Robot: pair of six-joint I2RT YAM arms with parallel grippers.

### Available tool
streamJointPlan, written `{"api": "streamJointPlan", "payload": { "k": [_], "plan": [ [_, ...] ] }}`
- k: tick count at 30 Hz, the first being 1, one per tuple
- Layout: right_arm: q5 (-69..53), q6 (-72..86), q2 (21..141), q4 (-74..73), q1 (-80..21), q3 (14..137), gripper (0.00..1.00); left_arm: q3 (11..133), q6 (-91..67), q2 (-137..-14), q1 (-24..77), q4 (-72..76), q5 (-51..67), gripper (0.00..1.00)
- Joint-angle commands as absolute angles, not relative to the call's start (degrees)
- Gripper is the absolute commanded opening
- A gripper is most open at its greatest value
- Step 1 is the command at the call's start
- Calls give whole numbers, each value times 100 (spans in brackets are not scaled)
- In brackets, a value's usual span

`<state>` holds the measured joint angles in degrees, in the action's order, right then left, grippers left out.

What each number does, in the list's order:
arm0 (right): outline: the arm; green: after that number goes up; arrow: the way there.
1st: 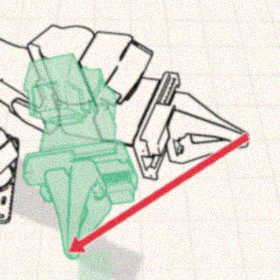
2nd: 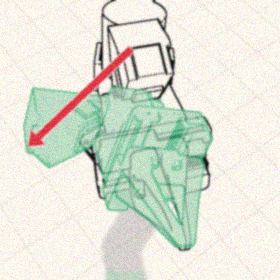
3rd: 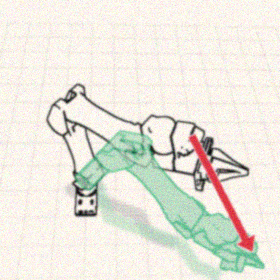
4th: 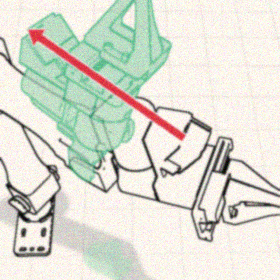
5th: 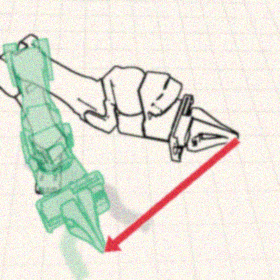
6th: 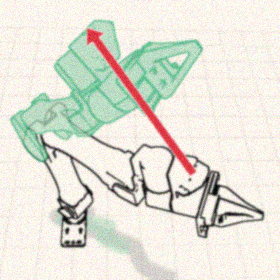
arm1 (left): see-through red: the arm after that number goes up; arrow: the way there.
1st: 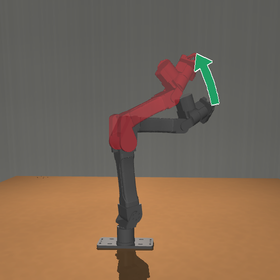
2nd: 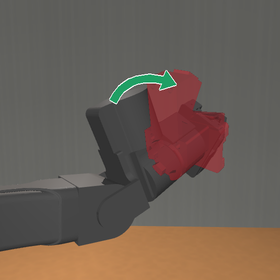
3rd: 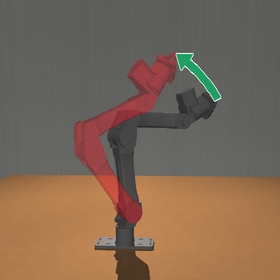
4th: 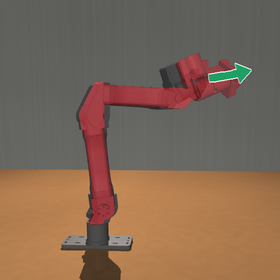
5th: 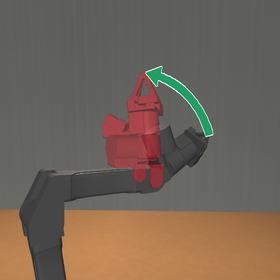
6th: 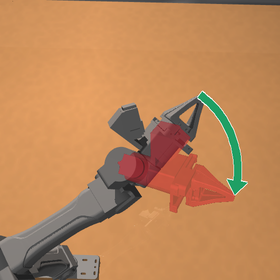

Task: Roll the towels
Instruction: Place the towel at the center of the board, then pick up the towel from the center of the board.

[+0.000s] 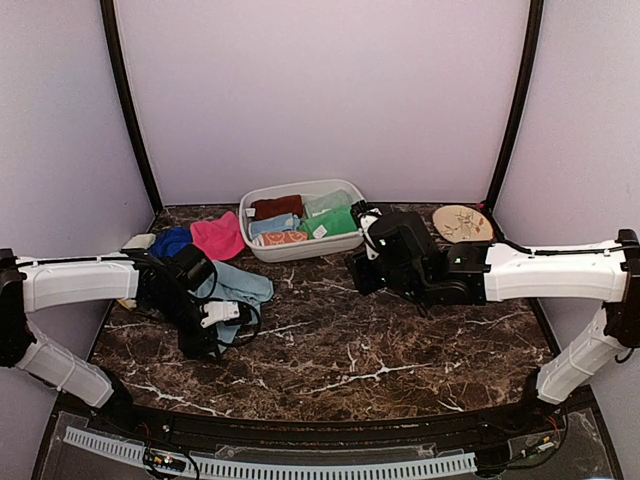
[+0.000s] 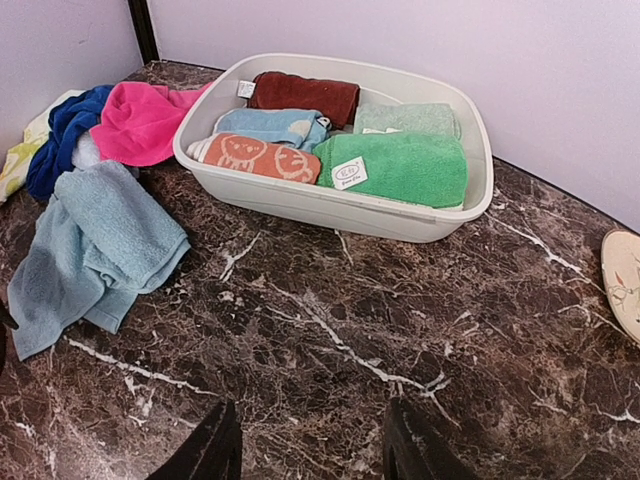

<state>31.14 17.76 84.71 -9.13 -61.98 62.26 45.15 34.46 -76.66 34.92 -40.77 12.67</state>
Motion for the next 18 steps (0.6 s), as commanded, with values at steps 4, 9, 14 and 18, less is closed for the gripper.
{"api": "streamJointPlan", "payload": {
  "k": [4, 9, 14, 18],
  "plan": [
    [3175, 1947, 8401, -953, -6188, 6357, 47, 4360, 3918, -7996, 3489, -3840, 962, 60],
    [3203, 1962, 8279, -980, -6154, 6296, 45, 4154, 3955, -8202, 3489, -3638, 907, 53],
    [3201, 1977, 8221, -963, -6109, 6264, 43, 4035, 3908, -8350, 3491, -3357, 879, 39],
    [3169, 1995, 8185, -957, -6095, 6260, 41, 4143, 3826, -8420, 3496, -3234, 848, 10]
  ]
}}
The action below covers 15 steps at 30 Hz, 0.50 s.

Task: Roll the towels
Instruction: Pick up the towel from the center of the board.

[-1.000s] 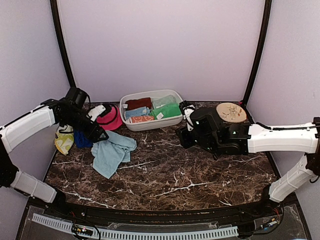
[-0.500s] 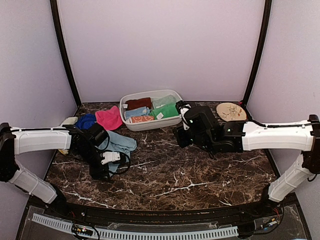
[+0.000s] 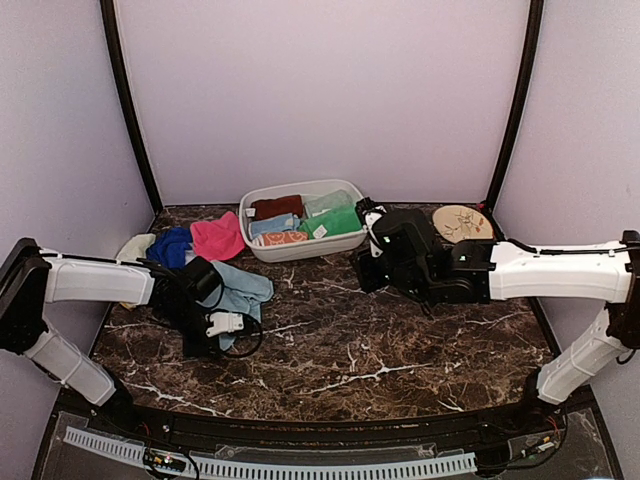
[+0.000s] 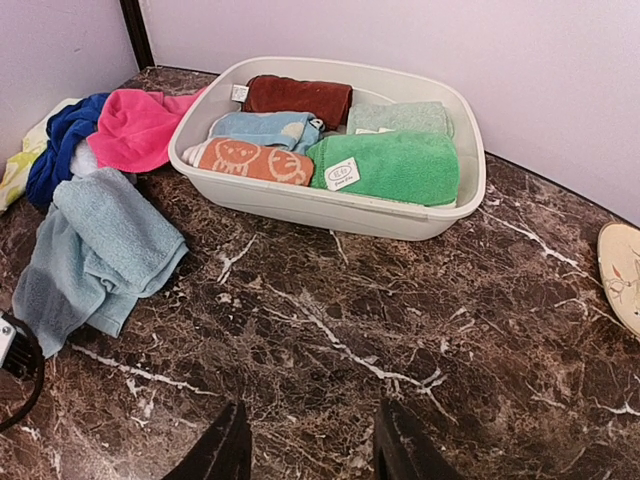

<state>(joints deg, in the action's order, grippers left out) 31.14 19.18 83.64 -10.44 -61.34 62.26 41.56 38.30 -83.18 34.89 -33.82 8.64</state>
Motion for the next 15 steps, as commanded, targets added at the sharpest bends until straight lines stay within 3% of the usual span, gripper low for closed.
{"api": "streamJointPlan", "payload": {
  "k": [1, 7, 15],
  "plan": [
    [3161, 2003, 8176, -942, -6089, 6257, 40, 4199, 3774, -8406, 3490, -3221, 840, 4],
    [3030, 1993, 8105, -905, -6034, 6243, 38, 4760, 3575, -8021, 3451, -3564, 663, 0],
    [2848, 1890, 8086, -776, -5977, 6321, 38, 6530, 3498, -7409, 2816, -4602, 508, 0]
  ]
}}
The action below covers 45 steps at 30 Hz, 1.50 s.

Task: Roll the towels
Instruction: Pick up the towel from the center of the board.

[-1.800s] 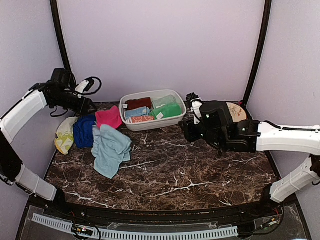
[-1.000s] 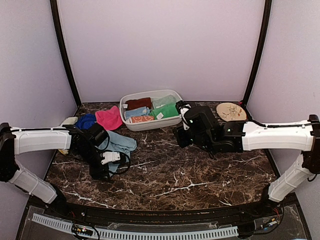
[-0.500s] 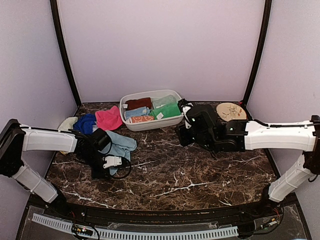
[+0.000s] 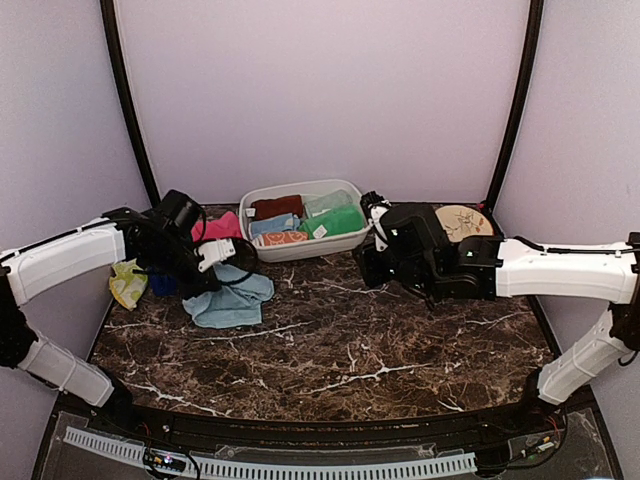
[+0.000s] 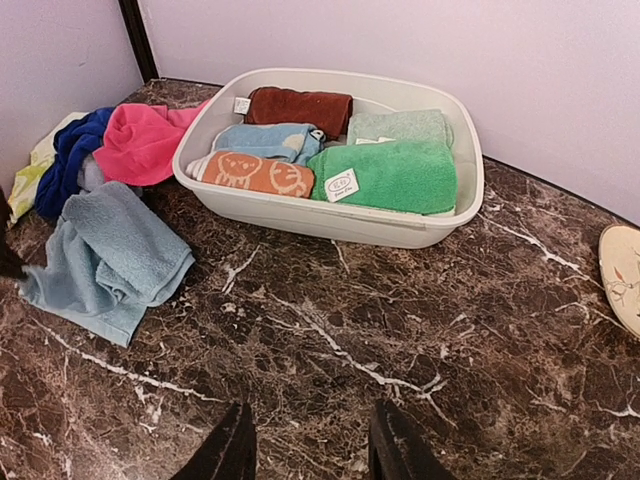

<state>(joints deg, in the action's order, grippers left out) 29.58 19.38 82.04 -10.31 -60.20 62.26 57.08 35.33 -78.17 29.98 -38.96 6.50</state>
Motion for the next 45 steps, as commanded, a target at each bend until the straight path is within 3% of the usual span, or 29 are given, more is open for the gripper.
{"api": "streamJointPlan", "payload": {
  "k": [1, 4, 9, 14, 24, 30, 37, 41, 45],
  "plan": [
    [2794, 1839, 8098, -720, -5977, 6335, 39, 6832, 3520, -7356, 2807, -4732, 454, 0],
    [2551, 1670, 8180, -487, -5977, 6382, 45, 7749, 3580, -7279, 2806, -5131, 276, 0],
    [1842, 1147, 8486, 165, -6057, 6547, 66, 8840, 3660, -7147, 2805, -5491, -232, 0],
    [1028, 222, 9277, 887, -6237, 7205, 71, 9134, 3923, -6774, 2804, -5637, -505, 0],
    [341, -55, 11934, 356, -6291, 9883, 69, 9152, 3890, -6533, 2804, -5875, -791, 0],
    [-7, -275, 12414, 560, -6568, 10111, 72, 9105, 3897, -6513, 2807, -5896, -820, 0],
    [769, -383, 13131, 674, -6635, 10687, 73, 9105, 3866, -6496, 2808, -5902, -790, 0],
    [1481, -368, 13740, 408, -6628, 11495, 67, 9123, 3866, -6474, 2805, -5914, -817, 0],
    [2075, -302, 14104, 520, -6574, 11855, 53, 9160, 3846, -6436, 2808, -5943, -824, 0]
  ]
}}
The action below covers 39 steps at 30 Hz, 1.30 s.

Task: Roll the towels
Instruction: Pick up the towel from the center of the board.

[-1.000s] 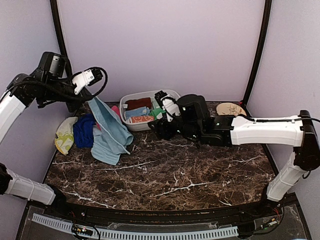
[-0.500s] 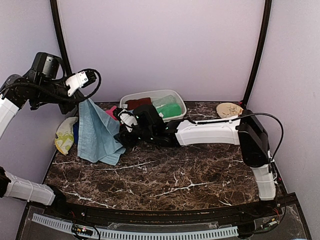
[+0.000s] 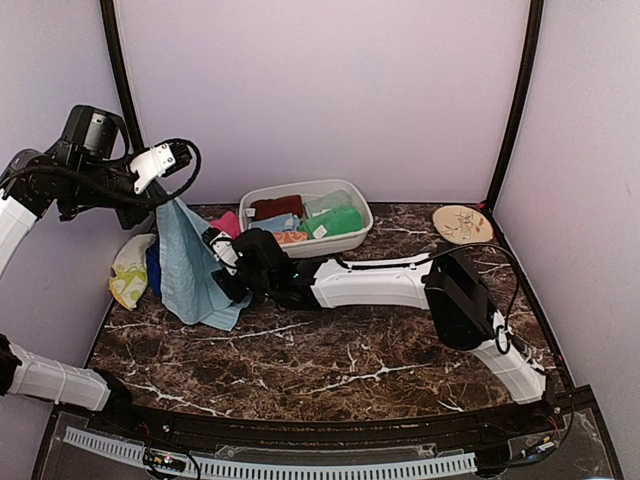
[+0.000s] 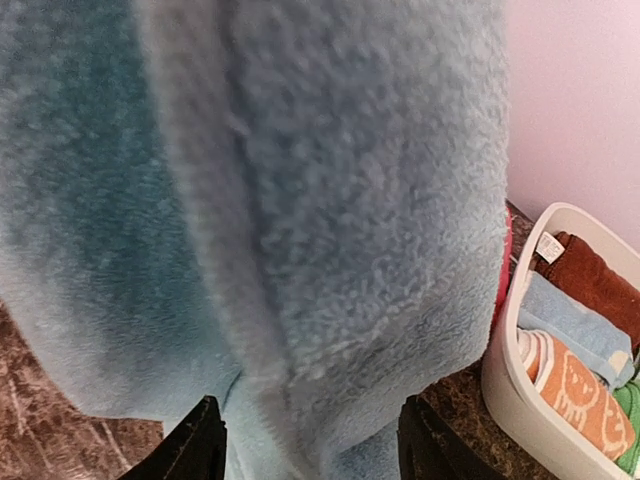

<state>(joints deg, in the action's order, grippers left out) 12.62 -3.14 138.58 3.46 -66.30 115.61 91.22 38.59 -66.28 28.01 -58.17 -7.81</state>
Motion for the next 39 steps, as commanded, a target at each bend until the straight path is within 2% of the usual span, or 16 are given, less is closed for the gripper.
{"api": "streamJointPlan", "payload": {
  "k": [1, 7, 9, 10, 16, 21, 25, 29, 35, 39],
  "plan": [
    [2188, -308, 14124, 619, -6568, 11845, 49, 9170, 3837, -6430, 2804, -5958, -824, 0],
    [2455, -129, 13774, 934, -6442, 11381, 19, 9268, 3819, -6377, 2806, -5963, -888, 0],
    [2541, -170, 13478, 1138, -6393, 11013, 2, 9380, 3791, -6364, 2812, -5907, -883, 0],
    [2619, -194, 13310, 1210, -6378, 10877, 0, 9465, 3769, -6370, 2806, -5880, -855, 0],
    [3177, -759, 12072, 1507, -6350, 10178, 0, 10116, 3580, -6513, 2806, -5948, -393, 0],
    [3570, -1177, 10505, 1137, -6405, 9330, 0, 10741, 3454, -6697, 2811, -6293, 191, 0],
    [3995, -1550, 9368, 444, -6733, 8896, 0, 11208, 3328, -6764, 2814, -6524, 664, 0],
    [4478, -1486, 8653, -840, -7295, 8987, 0, 11625, 3158, -6833, 2826, -6869, 1041, 0],
    [4618, -396, 8077, -2573, -7867, 8893, 0, 11414, 3000, -6674, 2822, -7197, 1404, 0],
    [4279, -72, 7987, -2743, -7860, 8326, 0, 10391, 2946, -6346, 2823, -6986, 1424, 0]
  ]
}}
